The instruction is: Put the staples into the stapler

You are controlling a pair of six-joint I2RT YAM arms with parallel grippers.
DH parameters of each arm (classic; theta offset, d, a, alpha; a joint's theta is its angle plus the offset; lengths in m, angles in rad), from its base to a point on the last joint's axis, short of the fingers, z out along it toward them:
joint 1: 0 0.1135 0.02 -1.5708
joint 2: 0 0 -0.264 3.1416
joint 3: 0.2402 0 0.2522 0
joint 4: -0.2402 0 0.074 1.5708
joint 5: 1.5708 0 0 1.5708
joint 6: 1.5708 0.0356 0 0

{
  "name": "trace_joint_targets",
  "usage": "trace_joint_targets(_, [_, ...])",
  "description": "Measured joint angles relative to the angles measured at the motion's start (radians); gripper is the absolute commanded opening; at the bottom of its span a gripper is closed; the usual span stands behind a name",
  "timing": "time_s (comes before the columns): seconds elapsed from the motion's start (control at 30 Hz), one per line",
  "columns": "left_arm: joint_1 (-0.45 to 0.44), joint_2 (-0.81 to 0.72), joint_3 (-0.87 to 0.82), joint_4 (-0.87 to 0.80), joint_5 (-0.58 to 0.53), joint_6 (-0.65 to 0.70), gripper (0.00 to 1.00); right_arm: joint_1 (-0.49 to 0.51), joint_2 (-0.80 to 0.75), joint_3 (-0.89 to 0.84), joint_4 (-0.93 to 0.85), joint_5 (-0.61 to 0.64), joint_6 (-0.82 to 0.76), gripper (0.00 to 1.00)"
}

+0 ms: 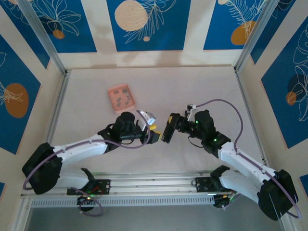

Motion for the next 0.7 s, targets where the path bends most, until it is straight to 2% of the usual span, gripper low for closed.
trace_joint_targets(0.4, [-0.016, 0.074, 0.034, 0.056, 0.000, -0.008, 0.59, 0.053, 0.010, 0.000, 0.060, -0.003, -0.001, 0.26])
trace_joint_targets(0.7, [-0.017, 0.092, 0.034, 0.108, -0.001, -0.037, 0.50, 0.071, 0.013, 0.000, 0.098, -0.014, -0.002, 0.26])
